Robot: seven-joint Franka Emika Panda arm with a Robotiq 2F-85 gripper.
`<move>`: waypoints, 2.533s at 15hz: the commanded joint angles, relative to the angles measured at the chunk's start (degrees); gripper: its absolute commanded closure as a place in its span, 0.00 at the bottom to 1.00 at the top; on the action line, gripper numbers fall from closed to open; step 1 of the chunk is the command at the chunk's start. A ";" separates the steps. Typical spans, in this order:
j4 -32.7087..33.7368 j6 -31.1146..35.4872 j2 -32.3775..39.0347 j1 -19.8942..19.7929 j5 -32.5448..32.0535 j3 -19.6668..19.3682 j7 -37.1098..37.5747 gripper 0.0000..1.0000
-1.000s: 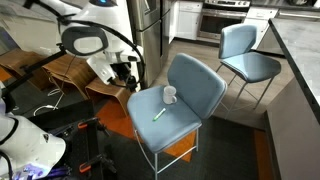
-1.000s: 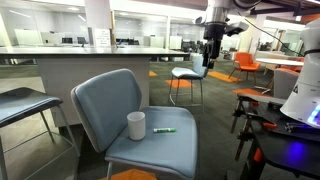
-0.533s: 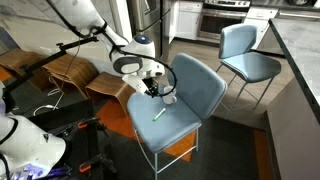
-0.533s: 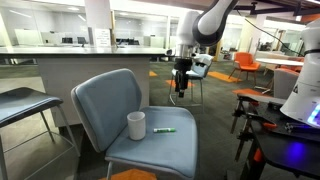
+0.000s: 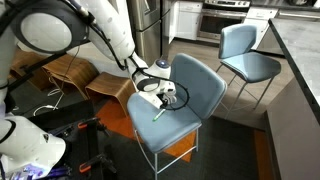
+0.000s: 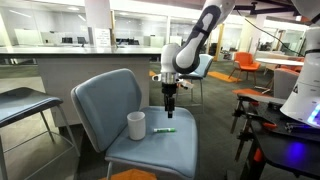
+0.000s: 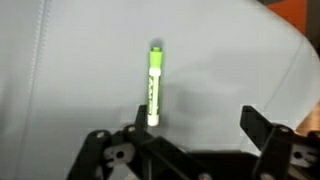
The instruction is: Pick up the pen from the sitting base of the chair and put it in the mug cup.
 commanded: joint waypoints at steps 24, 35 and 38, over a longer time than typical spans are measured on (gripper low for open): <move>12.08 -2.82 16.16 0.07 -12.52 -1.59 2.80 0.90; 13.57 -15.96 7.73 8.60 -26.55 -7.87 4.02 0.95; 14.48 -15.65 5.98 10.77 -30.47 -10.30 6.86 0.95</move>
